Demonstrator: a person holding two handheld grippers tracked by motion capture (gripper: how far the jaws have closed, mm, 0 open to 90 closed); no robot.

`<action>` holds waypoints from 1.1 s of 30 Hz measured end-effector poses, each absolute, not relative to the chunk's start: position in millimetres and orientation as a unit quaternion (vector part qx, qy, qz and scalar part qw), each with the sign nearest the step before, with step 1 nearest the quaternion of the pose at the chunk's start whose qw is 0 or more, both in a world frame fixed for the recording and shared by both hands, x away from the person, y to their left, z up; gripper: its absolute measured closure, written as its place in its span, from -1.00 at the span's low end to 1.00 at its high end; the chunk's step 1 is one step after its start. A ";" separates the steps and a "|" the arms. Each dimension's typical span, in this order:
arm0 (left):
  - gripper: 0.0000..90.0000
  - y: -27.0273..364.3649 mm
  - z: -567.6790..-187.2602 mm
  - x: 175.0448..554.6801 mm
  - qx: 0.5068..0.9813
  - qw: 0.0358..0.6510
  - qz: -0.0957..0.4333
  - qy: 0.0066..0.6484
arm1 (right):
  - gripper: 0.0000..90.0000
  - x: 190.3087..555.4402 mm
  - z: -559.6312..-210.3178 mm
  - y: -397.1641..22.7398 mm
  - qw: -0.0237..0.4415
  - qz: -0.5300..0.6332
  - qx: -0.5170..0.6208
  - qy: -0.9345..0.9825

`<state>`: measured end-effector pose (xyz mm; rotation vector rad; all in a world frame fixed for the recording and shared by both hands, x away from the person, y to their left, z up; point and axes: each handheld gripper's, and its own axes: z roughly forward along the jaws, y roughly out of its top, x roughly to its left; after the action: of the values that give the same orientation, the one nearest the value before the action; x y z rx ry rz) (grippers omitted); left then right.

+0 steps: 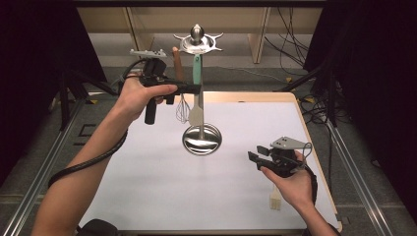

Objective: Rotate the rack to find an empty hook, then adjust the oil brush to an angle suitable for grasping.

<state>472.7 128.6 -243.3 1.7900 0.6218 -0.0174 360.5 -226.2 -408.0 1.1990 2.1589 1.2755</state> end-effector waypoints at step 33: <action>0.98 152.1 -224.6 423.2 0.672 0.645 0.218 0.290 | 0.42 368.0 -397.1 -244.7 0.153 0.447 0.471 0.745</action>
<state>423.2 152.1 -224.6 1.5306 0.6608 0.4958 368.0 -244.7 -397.1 1.3522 2.1354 1.2827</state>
